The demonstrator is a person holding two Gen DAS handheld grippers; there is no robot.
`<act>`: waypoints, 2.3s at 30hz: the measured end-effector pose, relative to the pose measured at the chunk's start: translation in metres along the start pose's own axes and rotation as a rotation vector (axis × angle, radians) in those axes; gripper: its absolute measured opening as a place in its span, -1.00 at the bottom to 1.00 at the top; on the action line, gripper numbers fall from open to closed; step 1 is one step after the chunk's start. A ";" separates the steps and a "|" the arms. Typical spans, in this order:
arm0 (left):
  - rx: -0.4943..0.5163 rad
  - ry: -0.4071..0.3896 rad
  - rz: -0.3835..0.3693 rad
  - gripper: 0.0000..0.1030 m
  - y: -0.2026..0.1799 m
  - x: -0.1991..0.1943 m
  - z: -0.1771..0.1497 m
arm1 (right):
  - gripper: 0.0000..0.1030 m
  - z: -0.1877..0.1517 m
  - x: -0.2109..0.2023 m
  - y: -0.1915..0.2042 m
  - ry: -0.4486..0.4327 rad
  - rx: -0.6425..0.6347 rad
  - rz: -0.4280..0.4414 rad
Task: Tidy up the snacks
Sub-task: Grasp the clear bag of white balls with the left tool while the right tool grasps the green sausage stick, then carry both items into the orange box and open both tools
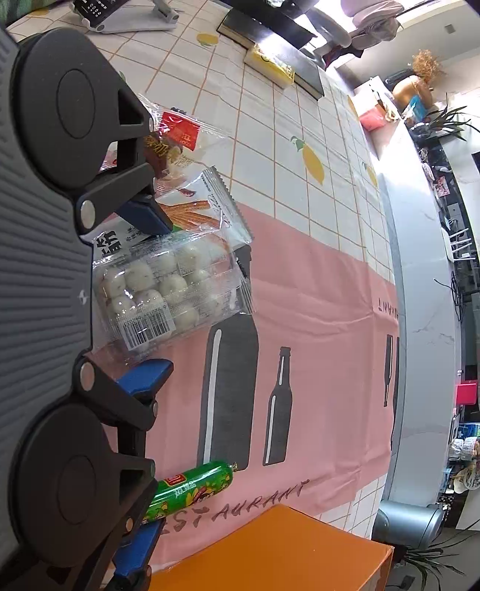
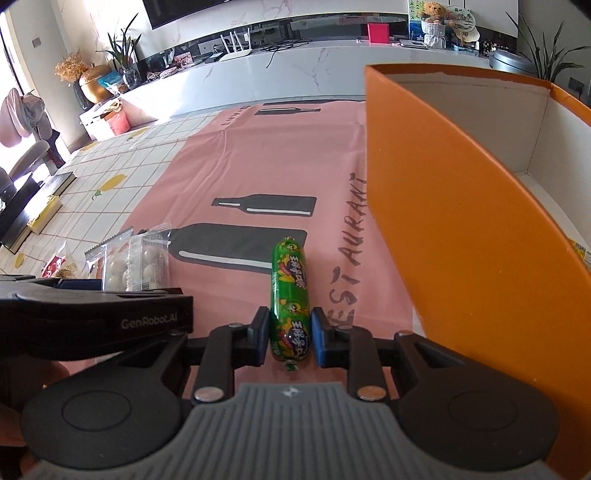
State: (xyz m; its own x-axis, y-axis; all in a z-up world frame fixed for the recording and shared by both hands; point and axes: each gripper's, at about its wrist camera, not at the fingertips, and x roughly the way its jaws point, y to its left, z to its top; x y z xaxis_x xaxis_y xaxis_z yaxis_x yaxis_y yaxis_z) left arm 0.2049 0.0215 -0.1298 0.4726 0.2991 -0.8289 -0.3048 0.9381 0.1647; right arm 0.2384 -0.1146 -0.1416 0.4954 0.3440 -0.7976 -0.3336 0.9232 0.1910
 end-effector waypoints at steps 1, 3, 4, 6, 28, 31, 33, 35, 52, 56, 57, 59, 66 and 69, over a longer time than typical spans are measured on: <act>-0.005 0.001 0.001 0.75 0.000 0.000 0.001 | -0.60 0.000 0.000 -0.001 0.001 0.006 0.003; -0.013 -0.003 -0.009 0.66 0.001 0.001 0.001 | -0.60 0.000 -0.001 -0.002 -0.001 0.011 0.005; -0.016 -0.010 -0.020 0.50 0.003 0.000 0.000 | -0.60 0.000 -0.001 -0.002 -0.001 0.008 0.002; -0.003 -0.026 -0.040 0.43 0.004 -0.001 -0.002 | -0.60 -0.001 -0.001 -0.001 -0.003 -0.004 -0.006; -0.052 -0.123 -0.368 0.27 0.070 -0.024 -0.028 | -0.50 0.010 0.021 0.023 -0.088 -0.190 -0.100; -0.069 -0.123 -0.392 0.27 0.076 -0.026 -0.030 | -0.62 0.006 0.018 0.026 -0.079 -0.203 -0.110; -0.080 -0.122 -0.411 0.27 0.079 -0.027 -0.030 | -0.62 0.004 0.013 0.027 -0.060 -0.190 -0.104; -0.087 -0.121 -0.432 0.27 0.081 -0.031 -0.031 | -0.62 0.001 0.004 0.028 -0.040 -0.178 -0.097; 0.054 -0.260 -0.623 0.26 0.045 -0.119 -0.015 | -0.63 -0.010 -0.156 0.011 -0.154 -0.095 -0.077; 0.148 -0.287 -0.652 0.26 0.009 -0.131 0.000 | -0.63 0.000 -0.181 -0.030 -0.175 -0.033 -0.112; 0.168 -0.287 -0.664 0.26 -0.001 -0.134 0.005 | -0.63 0.002 -0.185 -0.038 -0.177 -0.028 -0.130; 0.206 -0.280 -0.693 0.26 -0.021 -0.138 0.015 | -0.63 0.004 -0.192 -0.058 -0.176 -0.017 -0.160; 0.353 -0.232 -0.750 0.26 -0.101 -0.139 0.048 | -0.62 0.003 -0.184 -0.120 -0.109 0.051 -0.193; 0.443 -0.201 -0.740 0.26 -0.140 -0.132 0.059 | -0.63 0.009 -0.174 -0.139 -0.079 0.052 -0.211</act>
State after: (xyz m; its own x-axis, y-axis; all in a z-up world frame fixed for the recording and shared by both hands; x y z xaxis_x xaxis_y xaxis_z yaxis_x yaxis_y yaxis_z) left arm 0.2337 -0.1390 -0.0123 0.5708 -0.4256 -0.7022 0.4651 0.8723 -0.1507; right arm 0.2055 -0.3014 -0.0245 0.6120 0.1526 -0.7760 -0.1747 0.9831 0.0555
